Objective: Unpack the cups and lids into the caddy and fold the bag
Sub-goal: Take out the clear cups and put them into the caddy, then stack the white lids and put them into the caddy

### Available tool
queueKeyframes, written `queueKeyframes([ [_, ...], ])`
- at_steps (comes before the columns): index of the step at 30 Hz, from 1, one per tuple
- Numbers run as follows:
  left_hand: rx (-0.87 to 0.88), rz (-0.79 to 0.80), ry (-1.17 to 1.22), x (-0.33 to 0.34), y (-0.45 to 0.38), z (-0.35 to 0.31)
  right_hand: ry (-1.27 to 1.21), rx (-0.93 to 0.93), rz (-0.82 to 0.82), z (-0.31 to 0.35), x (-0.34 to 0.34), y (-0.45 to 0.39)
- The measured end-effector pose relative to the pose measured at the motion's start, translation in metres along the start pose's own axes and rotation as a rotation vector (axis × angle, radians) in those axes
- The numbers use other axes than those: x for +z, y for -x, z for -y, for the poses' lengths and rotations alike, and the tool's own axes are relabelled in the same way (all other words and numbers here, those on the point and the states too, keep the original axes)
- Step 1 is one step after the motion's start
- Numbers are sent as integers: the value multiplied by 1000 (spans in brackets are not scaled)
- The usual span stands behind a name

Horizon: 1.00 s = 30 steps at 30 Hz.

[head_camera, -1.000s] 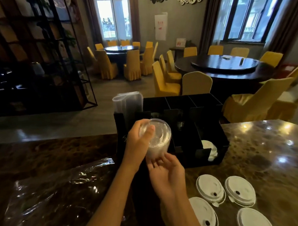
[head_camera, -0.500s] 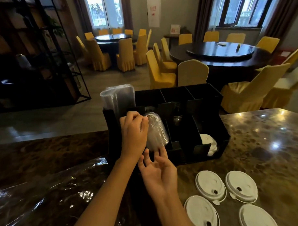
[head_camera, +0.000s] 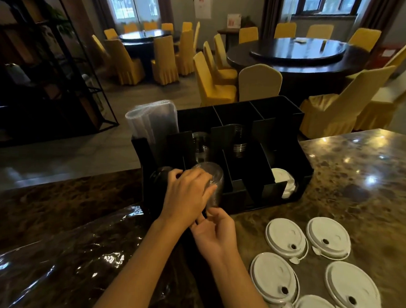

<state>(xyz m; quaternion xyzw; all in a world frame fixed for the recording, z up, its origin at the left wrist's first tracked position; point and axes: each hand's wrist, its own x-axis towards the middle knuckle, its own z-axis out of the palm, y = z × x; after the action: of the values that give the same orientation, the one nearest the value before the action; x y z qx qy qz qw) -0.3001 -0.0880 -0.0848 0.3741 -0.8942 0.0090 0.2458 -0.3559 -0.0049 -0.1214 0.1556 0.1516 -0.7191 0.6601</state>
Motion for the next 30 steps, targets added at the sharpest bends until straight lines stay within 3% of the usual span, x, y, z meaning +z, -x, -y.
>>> queueKeyframes([
  [9,-18,-36,-131,7,9,-12,163,-19,-180,20,-8,35],
  [16,-94,-54,-100,3,17,-20,374,3,-91,37,-22,87],
  [20,-59,-171,50,-1,39,-42,593,-182,-20,79,-32,131],
  [22,-15,-80,257,7,64,-64,699,-359,-49,107,-42,156],
  [25,-99,248,539,26,102,-92,797,-639,-132,148,-68,194],
  [28,-131,493,540,50,123,-103,1132,-863,-352,179,-104,226],
  [30,-81,535,460,59,129,-107,1538,-954,-522,194,-129,239],
])
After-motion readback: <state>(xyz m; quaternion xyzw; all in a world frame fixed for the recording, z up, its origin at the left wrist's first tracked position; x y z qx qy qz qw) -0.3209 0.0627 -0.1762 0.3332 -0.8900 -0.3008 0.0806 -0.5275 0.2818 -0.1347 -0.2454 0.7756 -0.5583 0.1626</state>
